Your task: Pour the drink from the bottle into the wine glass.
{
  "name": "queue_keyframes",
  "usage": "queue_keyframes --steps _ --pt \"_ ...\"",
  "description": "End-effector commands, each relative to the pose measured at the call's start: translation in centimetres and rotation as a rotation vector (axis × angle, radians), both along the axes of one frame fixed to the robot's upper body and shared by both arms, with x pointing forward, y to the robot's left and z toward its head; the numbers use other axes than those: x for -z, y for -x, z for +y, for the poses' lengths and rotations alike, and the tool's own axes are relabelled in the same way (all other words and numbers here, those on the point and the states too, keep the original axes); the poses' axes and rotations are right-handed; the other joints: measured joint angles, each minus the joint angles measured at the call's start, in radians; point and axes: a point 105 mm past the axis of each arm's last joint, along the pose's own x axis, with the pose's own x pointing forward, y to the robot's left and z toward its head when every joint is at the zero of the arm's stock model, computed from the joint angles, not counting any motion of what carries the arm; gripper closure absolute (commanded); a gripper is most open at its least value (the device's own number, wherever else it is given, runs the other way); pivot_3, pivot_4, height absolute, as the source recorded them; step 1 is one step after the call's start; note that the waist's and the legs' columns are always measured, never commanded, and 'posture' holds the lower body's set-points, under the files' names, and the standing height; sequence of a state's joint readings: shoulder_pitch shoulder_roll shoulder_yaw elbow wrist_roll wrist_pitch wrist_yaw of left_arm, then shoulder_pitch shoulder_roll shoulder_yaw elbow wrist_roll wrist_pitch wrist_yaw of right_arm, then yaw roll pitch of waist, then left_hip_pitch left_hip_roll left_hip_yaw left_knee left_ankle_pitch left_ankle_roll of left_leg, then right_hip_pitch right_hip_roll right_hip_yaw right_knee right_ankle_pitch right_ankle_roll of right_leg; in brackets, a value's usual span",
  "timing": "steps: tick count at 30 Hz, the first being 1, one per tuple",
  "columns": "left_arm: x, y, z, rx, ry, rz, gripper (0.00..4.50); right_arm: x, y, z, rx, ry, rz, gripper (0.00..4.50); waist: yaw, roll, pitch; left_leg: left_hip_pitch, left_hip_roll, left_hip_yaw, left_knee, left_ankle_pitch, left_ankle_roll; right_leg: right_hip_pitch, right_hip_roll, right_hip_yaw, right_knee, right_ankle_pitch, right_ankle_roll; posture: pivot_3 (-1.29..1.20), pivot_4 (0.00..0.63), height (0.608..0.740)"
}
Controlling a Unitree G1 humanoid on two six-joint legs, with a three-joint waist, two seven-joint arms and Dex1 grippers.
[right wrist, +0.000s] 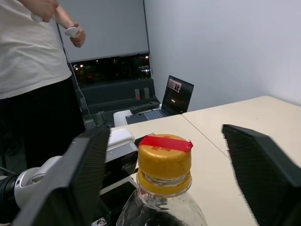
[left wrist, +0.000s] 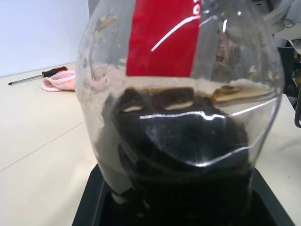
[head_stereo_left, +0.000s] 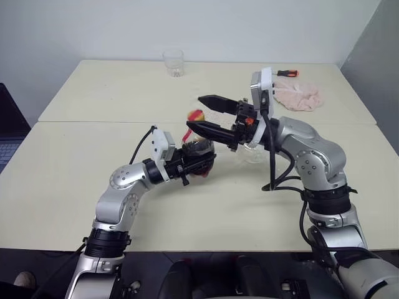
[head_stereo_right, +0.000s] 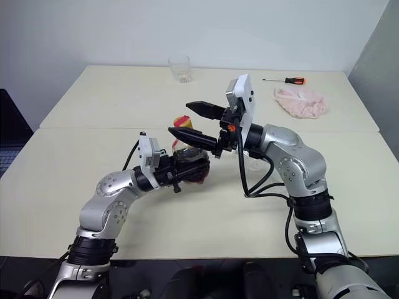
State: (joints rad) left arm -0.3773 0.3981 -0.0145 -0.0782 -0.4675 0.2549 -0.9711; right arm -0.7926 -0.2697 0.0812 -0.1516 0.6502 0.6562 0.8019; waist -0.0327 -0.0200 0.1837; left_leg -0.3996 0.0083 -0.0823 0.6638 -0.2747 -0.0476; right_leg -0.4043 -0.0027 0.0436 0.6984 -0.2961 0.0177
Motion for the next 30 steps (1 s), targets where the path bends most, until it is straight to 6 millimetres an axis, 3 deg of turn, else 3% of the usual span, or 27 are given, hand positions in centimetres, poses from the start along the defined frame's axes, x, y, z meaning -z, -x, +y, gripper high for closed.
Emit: queue_keyframes --steps 1,21,24,27,30 --pt "-1.76 0.72 -0.21 0.025 0.01 -0.081 2.8 -0.82 0.66 0.25 -0.021 -0.01 -0.042 1.49 0.0 0.0 0.0 0.0 0.0 0.0 0.0 0.0 0.0 0.0 0.0 0.0 0.0 0.0 0.0 0.0 0.15 0.74" --pt "-1.72 0.81 -0.36 0.035 0.004 -0.078 2.8 -0.38 0.43 0.48 -0.023 -0.001 -0.029 1.49 0.0 0.0 0.0 0.0 0.0 0.0 0.0 0.0 0.0 0.0 0.0 0.0 0.0 0.0 0.0 0.0 0.15 0.74" --pt "-1.68 0.85 -0.36 0.036 0.003 -0.077 2.8 -0.49 0.33 0.45 -0.021 -0.006 -0.027 2.08 0.0 0.0 0.0 0.0 0.0 0.0 0.0 0.0 0.0 0.0 0.0 0.0 0.0 0.0 0.0 0.0 0.15 0.74" --pt "-1.59 0.92 -0.3 0.036 0.002 -0.075 2.8 -0.57 0.25 0.44 -0.019 -0.009 -0.026 3.08 0.0 0.0 0.0 0.0 0.0 0.0 0.0 0.0 0.0 0.0 0.0 0.0 0.0 0.0 0.0 0.0 0.15 0.74" --pt "-1.55 0.92 -0.3 0.034 0.002 -0.073 2.8 -0.53 0.19 0.4 -0.017 -0.009 -0.025 3.25 0.0 0.0 0.0 0.0 0.0 0.0 0.0 0.0 0.0 0.0 0.0 0.0 0.0 0.0 0.0 0.0 0.15 0.74"
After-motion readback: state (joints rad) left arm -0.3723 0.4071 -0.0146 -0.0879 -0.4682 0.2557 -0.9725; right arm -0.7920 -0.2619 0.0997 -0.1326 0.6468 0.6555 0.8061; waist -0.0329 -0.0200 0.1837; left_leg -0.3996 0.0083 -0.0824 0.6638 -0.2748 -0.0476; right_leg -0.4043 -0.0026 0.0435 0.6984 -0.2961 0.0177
